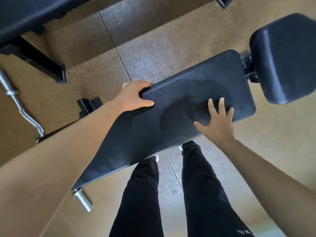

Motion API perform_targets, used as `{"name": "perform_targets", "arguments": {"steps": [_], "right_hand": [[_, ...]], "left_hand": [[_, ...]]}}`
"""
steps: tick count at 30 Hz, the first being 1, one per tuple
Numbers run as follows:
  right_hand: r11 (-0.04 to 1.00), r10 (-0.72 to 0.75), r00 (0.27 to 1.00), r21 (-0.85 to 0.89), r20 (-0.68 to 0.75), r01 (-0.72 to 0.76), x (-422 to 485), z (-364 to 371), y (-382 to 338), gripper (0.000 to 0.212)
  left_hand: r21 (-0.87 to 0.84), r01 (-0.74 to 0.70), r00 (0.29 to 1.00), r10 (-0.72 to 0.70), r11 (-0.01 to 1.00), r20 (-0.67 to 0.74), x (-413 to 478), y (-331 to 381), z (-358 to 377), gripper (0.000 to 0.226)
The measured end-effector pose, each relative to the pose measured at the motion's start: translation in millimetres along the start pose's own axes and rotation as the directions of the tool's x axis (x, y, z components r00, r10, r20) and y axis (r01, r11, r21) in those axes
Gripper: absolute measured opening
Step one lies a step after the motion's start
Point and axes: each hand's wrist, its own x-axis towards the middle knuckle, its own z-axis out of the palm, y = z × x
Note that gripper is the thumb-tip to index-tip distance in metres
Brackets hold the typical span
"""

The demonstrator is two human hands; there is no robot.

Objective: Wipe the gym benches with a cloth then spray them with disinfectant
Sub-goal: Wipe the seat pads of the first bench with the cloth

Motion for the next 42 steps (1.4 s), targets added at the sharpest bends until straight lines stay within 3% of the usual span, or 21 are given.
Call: {"name": "perform_targets", "arguments": {"steps": [4,11,16,20,24,32,35,38,42], "right_hand": [[0.995,-0.097,0.995,0.034,0.027,0.096,-8.1,2.0,11.6,0.091],[0.987,-0.145,0.988,0.065,-0.06,0.149,-5.0,-11.4,39.8,0.084],[0.994,-0.043,0.984,0.088,-0.171,0.059,16.0,-31.0,69.9,0.088],[0.99,0.076,0.991,0.126,-0.113,-0.062,33.5,-34.5,90.8,0.099],[0.984,0.021,0.997,0.176,-0.077,-0.007,35.5,-25.3,99.6,0.107],[0.966,-0.093,0.991,0.232,-0.091,0.112,34.7,-32.8,122.4,0.096],[0.886,-0.116,0.975,0.424,-0.188,0.187,36.2,-34.7,141.5,0.085],[0.749,0.004,0.974,0.646,-0.224,0.146,38.0,-30.9,166.2,0.076],[0.568,0.156,0.988,0.818,0.005,-0.094,37.5,-24.3,168.7,0.074]], "left_hand": [[0.061,0.116,0.993,-0.115,0.991,-0.012,10.2,13.6,1.0,0.064],[-0.002,0.218,0.976,-0.218,0.976,-0.005,25.1,38.2,0.9,0.073],[-0.001,0.136,0.989,-0.135,0.991,-0.051,36.6,73.1,11.2,0.074],[0.034,0.066,0.998,-0.065,0.997,-0.025,55.3,100.2,21.9,0.083],[0.066,-0.003,1.0,0.003,0.998,-0.003,71.1,131.0,30.1,0.088],[0.074,-0.019,0.998,0.014,0.997,0.067,114.1,171.1,42.1,0.092],[0.105,-0.066,0.994,0.056,0.992,0.098,135.1,192.0,47.5,0.095],[0.149,-0.109,0.988,0.091,0.983,0.121,154.1,211.0,51.2,0.097],[0.242,-0.204,0.972,0.166,0.949,0.169,176.5,231.3,59.8,0.092]]}}
